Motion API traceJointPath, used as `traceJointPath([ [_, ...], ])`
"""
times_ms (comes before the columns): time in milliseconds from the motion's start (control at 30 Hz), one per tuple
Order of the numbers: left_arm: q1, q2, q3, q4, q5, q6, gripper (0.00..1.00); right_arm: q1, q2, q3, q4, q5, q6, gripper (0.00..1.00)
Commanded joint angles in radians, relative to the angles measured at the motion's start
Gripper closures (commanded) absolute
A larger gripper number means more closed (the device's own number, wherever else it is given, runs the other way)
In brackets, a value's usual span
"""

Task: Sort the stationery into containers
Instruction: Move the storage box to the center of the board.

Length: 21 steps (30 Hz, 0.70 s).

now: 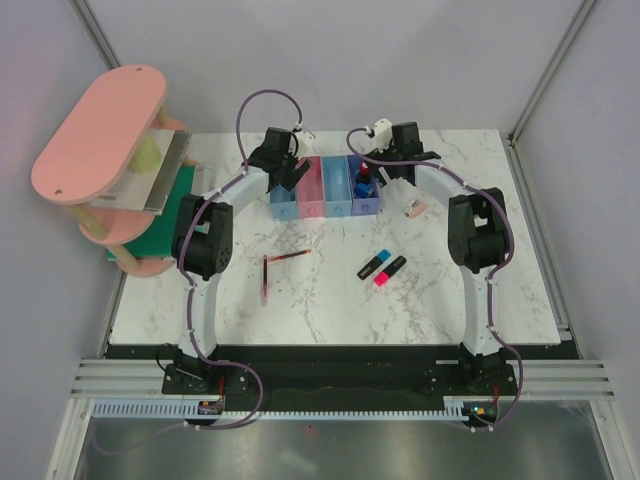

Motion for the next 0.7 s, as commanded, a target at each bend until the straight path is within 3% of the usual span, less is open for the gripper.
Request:
traceJointPath([
  [0, -0.089, 0.067, 0.016, -0.035, 0.092, 0.016, 0.0, 0.028, -0.028, -0.028, -0.002, -0.074, 0.027, 0.02],
  [667, -0.184, 0.167, -0.004, -0.13, -0.084, 0.157, 0.0, 0.027, -0.061, -0.062, -0.005, -0.067, 0.012, 0.02],
])
